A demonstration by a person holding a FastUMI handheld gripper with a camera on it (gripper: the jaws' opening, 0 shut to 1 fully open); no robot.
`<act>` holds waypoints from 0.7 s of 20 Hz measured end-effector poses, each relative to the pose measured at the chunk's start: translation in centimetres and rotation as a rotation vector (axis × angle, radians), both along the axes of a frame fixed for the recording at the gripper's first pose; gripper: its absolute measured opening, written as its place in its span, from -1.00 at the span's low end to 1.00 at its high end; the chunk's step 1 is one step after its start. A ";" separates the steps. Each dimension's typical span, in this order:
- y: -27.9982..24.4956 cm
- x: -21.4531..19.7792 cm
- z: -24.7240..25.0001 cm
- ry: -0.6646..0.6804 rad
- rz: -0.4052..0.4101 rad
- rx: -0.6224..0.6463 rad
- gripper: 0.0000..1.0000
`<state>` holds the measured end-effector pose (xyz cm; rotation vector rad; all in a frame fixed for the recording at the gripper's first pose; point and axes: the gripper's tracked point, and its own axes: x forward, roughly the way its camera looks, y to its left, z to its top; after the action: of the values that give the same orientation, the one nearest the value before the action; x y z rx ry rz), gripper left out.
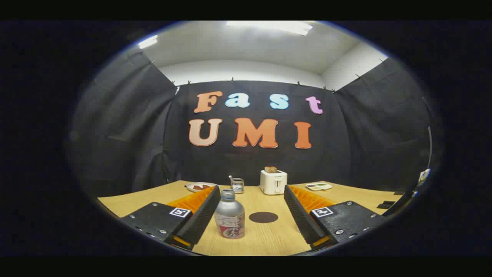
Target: Take the bottle from table, then pour the juice into the cup, finally place the bottle on the coaster
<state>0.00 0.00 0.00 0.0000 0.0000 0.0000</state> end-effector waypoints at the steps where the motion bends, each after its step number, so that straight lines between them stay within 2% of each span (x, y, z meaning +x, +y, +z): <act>1: 0.4 -0.1 0.1 0.003 0.002 0.016 0.97; 5: 2.4 -0.5 -1.1 0.048 0.021 0.037 0.98; 7: 2.4 -0.6 -0.9 0.048 -0.002 -0.011 0.97; 11: 3.4 -0.3 -0.6 0.038 -0.002 -0.042 0.97; 14: 3.7 0.2 -2.1 0.079 0.007 -0.097 0.97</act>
<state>0.16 3.66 -2.08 -0.0965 0.0786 0.0065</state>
